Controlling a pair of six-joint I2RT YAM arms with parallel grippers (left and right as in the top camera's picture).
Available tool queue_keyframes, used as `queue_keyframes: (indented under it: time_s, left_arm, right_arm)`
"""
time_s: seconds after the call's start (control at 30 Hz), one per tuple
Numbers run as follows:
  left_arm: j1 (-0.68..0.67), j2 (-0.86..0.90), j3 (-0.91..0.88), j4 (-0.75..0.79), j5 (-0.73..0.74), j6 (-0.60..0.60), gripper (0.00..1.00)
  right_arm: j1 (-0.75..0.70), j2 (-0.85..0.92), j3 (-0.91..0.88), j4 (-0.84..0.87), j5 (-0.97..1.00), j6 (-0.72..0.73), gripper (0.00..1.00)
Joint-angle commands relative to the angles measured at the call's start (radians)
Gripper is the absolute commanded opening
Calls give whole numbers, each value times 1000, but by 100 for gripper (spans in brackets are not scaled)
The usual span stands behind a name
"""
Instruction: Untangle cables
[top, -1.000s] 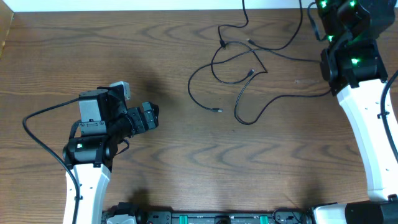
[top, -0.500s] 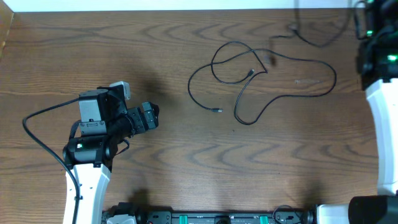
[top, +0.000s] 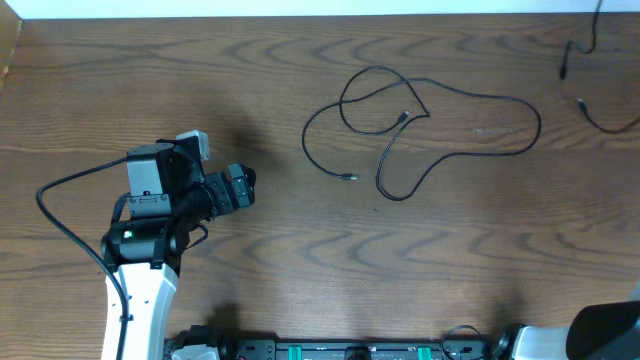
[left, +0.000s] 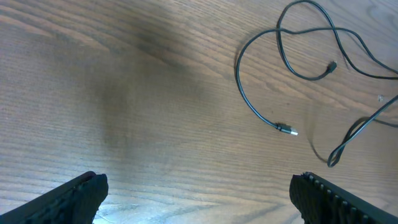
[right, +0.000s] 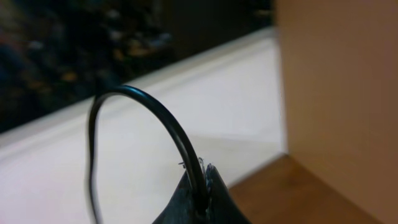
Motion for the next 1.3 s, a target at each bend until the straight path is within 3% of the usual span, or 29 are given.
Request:
queue_keyframes:
  time_s: [0.0, 0.53, 1.27]
  left_arm:
    - [4, 3, 9, -3, 8, 10, 98]
    - [4, 3, 9, -3, 8, 9, 98]
    - [4, 3, 9, -3, 8, 9, 98]
  right_arm:
    - [-83, 11, 8, -41, 37, -49, 1]
    - [-409, 89, 8, -100, 39, -60, 1]
    - [-627, 278, 8, -205, 47, -47, 1]
